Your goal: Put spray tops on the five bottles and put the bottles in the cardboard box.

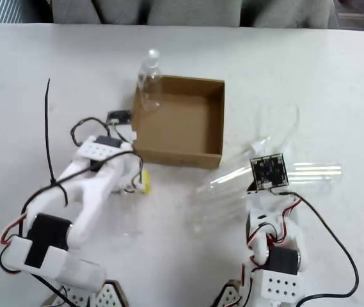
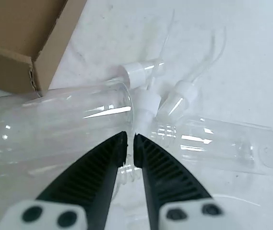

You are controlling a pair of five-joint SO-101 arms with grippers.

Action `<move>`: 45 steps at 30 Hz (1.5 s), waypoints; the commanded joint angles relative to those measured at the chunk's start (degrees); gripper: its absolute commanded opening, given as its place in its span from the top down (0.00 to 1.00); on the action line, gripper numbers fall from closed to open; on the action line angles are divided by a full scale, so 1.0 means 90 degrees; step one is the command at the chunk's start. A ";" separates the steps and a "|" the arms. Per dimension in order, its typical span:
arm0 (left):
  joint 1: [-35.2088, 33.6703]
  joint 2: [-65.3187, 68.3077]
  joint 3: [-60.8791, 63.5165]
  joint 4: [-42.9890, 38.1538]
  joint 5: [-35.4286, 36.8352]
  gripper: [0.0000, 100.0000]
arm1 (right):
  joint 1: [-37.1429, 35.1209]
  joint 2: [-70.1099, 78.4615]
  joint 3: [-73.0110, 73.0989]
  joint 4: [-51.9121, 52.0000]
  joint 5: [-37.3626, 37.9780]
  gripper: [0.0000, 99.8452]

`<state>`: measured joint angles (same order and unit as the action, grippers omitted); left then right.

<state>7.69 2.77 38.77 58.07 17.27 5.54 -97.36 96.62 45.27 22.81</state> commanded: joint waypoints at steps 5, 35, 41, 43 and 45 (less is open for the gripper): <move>-0.0474 0.0034 -0.0352 0.0234 -0.0801 0.98 | 0.0005 -0.0054 0.0059 0.0044 0.0039 0.98; -0.1118 -0.1734 0.0967 -0.0957 -0.2120 0.98 | 0.0024 0.0327 -0.2325 0.2271 0.1114 0.98; -0.1118 -0.1734 0.0977 -0.0957 -0.2120 0.98 | 0.0005 0.2916 -0.3487 0.2281 0.1387 0.98; -0.1118 -0.1734 0.0977 -0.0957 -0.2120 0.98 | 0.0005 0.3922 -0.3985 0.2330 0.1885 0.98; -0.1128 -0.1734 0.0977 -0.0957 -0.2120 0.98 | -0.0024 0.4811 -0.4454 0.2623 0.2315 0.98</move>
<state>-1.71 -9.89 47.74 50.77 -1.01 5.63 -65.89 64.00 66.11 38.46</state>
